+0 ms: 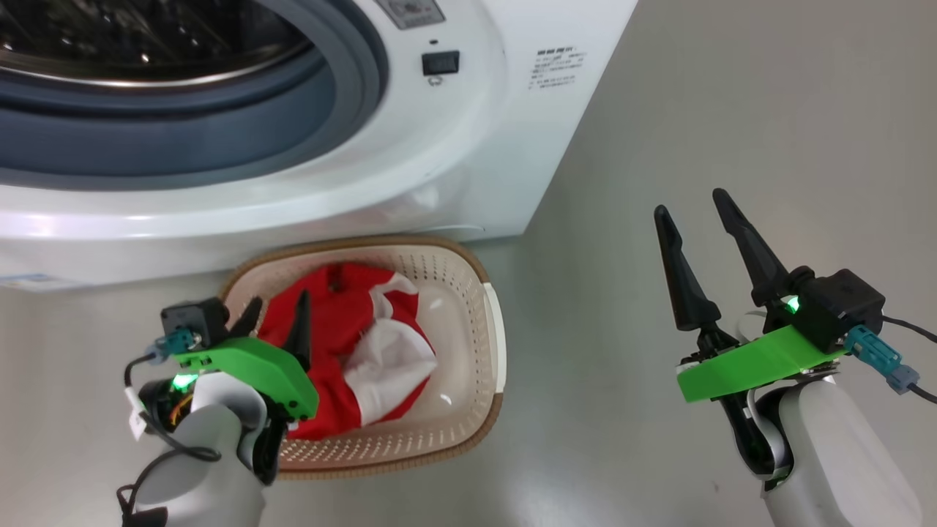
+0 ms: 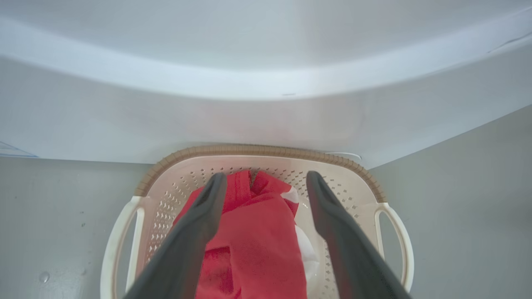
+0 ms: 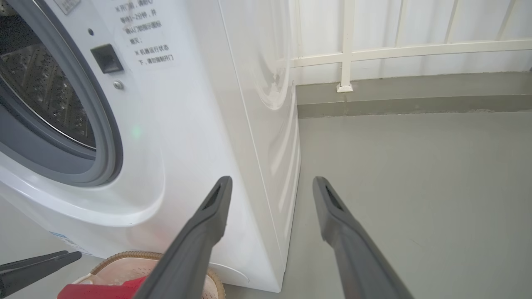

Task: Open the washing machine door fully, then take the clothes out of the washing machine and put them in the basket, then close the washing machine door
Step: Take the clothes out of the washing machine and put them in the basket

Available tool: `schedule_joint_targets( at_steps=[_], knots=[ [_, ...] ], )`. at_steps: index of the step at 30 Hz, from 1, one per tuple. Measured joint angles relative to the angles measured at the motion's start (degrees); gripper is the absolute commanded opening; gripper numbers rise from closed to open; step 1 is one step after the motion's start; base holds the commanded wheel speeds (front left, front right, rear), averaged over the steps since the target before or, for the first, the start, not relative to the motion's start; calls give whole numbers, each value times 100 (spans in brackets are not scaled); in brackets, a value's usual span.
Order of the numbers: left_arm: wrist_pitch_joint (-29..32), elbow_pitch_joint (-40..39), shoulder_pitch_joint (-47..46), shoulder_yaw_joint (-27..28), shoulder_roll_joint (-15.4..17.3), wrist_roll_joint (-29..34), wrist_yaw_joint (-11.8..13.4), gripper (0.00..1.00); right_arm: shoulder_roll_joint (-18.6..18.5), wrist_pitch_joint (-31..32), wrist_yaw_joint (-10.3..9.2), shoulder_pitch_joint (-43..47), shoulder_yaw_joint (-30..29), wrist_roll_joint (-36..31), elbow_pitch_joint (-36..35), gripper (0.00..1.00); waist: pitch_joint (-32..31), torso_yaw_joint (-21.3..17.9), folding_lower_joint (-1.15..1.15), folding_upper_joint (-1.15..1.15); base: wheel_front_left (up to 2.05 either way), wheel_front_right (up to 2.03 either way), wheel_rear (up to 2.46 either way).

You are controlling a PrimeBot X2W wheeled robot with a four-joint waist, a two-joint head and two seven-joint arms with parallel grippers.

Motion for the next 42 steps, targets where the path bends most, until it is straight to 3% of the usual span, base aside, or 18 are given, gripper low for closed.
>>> schedule_joint_targets(
  at_steps=[29, 42],
  knots=[
    [-9, -4008, 2462, 1608, 110, 1068, 9, 100, 56, 0, 0, 687, -346, -109, 104, 100, -1543, 185, 0, 0, 0, 0, 0],
    [-32, -5152, 3544, 1771, 90, 1314, 8, 100, 70, 0, 0, 1162, -434, -148, -43, 100, -2198, 157, 0, 0, 0, 0, 0]
  ],
)
